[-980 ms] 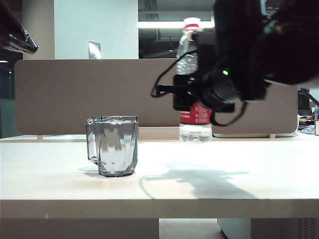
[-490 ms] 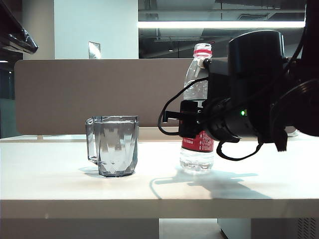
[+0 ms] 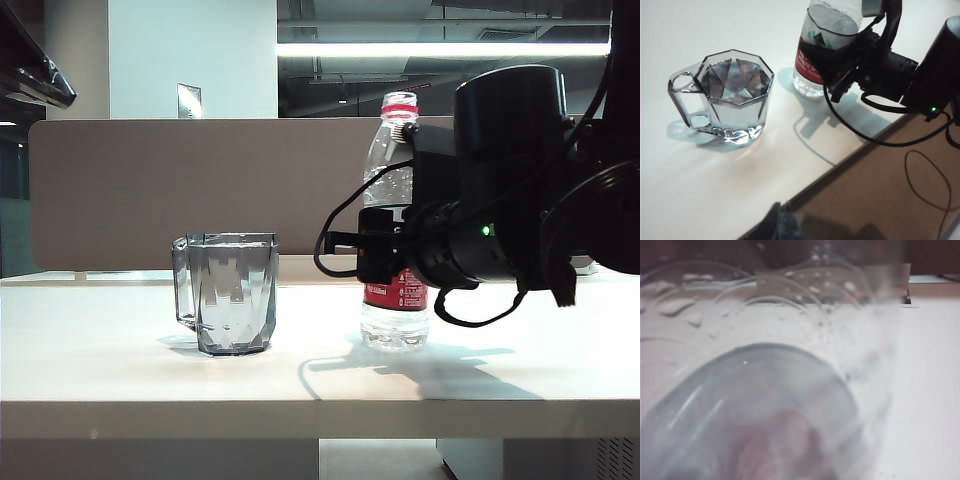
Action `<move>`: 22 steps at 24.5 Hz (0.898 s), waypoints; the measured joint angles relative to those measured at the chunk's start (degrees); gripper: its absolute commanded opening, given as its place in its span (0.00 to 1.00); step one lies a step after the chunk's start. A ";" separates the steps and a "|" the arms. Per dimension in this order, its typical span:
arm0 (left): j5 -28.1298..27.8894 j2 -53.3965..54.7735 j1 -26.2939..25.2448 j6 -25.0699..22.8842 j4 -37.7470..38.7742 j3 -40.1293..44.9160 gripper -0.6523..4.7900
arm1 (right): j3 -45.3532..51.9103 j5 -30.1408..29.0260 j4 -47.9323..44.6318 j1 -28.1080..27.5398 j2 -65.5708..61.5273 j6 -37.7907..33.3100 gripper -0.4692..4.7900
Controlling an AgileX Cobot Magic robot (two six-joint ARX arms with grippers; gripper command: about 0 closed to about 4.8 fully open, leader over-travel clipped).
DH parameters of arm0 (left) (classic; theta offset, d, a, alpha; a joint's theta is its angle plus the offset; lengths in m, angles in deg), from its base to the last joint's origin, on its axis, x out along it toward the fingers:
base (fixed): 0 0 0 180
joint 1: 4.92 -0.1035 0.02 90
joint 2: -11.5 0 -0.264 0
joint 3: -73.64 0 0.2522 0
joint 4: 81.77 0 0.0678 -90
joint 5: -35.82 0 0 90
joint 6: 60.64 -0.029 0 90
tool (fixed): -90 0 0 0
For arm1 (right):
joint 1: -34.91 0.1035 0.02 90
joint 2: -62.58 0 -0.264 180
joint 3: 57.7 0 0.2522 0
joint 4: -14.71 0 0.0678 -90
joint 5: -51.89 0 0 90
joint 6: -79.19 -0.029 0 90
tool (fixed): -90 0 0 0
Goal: Pick up the mineral water bottle on the table and pour water into the mug until it's full.
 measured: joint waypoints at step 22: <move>0.00 0.00 0.00 0.00 0.00 0.00 0.11 | 8.09 -0.57 2.58 0.52 6.75 9.35 0.87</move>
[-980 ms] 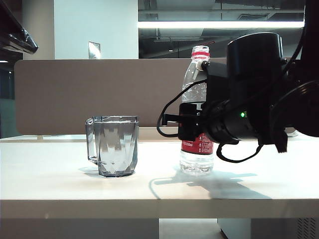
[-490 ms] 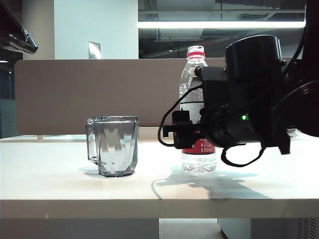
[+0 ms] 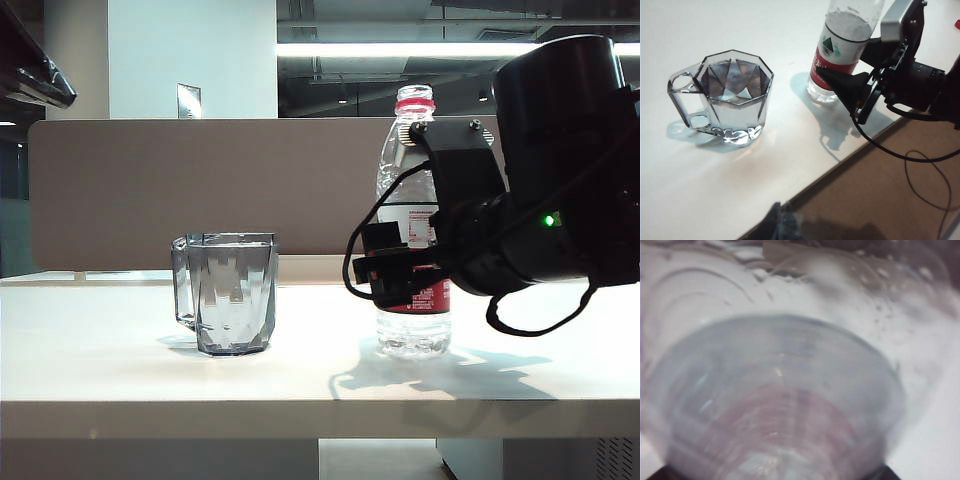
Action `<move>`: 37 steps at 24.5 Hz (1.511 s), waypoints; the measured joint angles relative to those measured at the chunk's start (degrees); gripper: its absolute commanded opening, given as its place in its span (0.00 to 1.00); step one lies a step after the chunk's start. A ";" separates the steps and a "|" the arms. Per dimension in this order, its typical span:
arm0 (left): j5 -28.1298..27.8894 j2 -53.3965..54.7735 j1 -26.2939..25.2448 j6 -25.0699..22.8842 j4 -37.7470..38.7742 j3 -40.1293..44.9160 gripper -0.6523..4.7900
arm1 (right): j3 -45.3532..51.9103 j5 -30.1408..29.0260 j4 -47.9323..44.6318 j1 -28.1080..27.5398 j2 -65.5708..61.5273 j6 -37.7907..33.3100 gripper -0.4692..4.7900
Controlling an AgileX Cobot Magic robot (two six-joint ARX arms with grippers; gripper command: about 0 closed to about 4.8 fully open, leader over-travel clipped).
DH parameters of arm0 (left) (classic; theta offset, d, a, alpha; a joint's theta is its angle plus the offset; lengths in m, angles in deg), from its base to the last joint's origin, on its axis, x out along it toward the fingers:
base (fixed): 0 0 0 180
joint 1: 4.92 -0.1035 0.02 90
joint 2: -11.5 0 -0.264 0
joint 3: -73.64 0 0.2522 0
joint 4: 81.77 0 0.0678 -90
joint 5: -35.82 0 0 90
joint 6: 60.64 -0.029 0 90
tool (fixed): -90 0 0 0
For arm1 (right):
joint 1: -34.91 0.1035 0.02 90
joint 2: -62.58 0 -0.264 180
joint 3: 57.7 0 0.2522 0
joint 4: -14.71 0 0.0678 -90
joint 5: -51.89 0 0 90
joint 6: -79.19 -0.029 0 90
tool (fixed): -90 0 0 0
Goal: Pick up the mineral water bottle on the table and pour water into the mug until it's full.
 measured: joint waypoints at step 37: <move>-0.02 0.02 -0.02 0.00 0.00 0.00 0.11 | 25.94 -3.89 1.73 -0.31 25.27 -0.55 0.08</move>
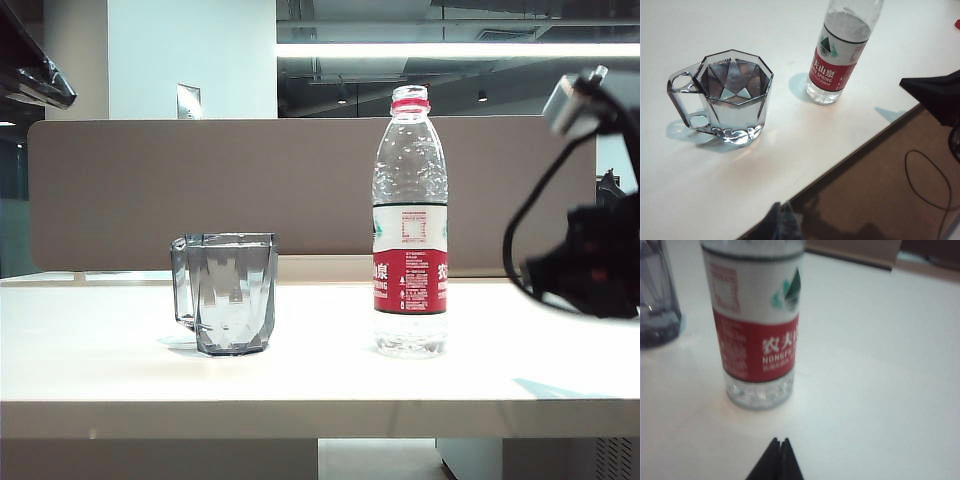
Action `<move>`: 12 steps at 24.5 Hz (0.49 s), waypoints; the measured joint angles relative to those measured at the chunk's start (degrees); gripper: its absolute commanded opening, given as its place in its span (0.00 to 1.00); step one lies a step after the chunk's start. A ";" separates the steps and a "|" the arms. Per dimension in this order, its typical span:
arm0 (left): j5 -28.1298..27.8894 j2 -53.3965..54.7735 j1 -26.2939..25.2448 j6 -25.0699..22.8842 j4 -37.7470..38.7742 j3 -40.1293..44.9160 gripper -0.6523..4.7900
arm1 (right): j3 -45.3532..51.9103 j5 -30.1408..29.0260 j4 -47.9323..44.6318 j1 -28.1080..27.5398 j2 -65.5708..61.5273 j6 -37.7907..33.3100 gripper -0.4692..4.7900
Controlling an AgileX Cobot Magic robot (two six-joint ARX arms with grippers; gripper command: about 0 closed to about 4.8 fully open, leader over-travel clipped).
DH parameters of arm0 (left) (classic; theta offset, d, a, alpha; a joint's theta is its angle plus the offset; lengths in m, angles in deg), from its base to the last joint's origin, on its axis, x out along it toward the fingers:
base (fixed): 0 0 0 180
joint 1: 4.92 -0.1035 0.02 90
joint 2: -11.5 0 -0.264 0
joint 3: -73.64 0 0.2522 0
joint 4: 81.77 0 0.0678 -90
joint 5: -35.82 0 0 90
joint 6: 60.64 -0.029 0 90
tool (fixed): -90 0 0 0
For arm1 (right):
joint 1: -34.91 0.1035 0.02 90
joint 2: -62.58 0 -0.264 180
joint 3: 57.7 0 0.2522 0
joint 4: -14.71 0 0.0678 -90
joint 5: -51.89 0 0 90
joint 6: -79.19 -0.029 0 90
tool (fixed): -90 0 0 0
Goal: Pick up the mineral water bottle on the table and pour water into the mug until it's full.
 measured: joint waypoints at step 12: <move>0.02 -0.02 0.02 0.00 0.02 0.00 0.11 | -0.07 -0.22 29.83 -0.20 25.64 -3.34 0.08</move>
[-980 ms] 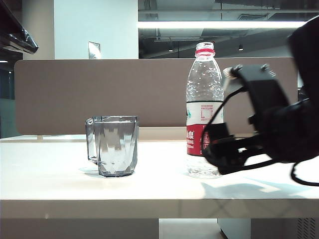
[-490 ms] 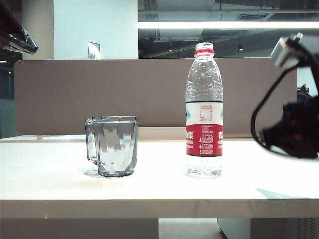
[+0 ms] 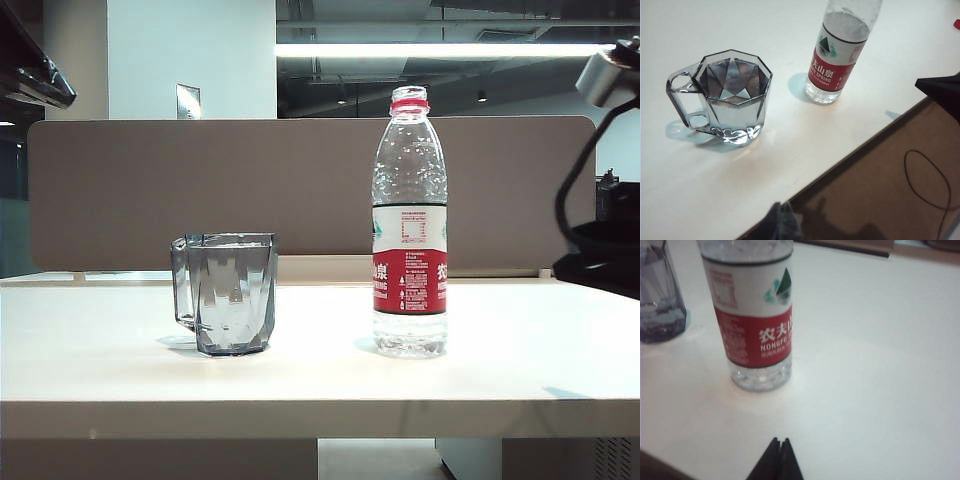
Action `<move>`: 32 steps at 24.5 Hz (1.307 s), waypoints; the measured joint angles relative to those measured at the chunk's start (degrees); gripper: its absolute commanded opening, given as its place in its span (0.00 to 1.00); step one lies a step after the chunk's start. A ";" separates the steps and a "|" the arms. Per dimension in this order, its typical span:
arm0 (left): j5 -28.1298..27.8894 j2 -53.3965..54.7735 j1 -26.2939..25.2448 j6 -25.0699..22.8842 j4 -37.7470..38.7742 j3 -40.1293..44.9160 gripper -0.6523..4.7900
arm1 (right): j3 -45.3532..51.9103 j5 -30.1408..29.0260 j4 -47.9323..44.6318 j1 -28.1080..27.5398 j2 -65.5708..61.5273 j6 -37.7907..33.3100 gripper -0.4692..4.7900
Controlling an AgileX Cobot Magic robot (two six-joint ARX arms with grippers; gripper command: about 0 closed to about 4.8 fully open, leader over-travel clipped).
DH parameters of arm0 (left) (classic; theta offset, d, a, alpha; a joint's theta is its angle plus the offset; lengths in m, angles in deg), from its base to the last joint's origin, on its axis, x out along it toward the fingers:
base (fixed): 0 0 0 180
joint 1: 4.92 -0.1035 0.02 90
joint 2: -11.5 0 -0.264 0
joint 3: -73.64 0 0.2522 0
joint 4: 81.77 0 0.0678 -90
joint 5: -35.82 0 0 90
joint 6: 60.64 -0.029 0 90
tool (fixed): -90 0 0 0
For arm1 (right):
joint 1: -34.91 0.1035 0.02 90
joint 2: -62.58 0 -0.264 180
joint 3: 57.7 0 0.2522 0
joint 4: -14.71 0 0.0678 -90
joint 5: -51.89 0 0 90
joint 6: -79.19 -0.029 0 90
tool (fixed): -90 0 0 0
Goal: Pick up the mineral water bottle on the table and pour water into the mug until it's full.
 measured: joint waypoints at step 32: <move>-0.02 0.00 0.00 0.00 -0.02 0.00 0.11 | -0.04 -25.68 48.83 -36.81 52.68 -4.26 0.08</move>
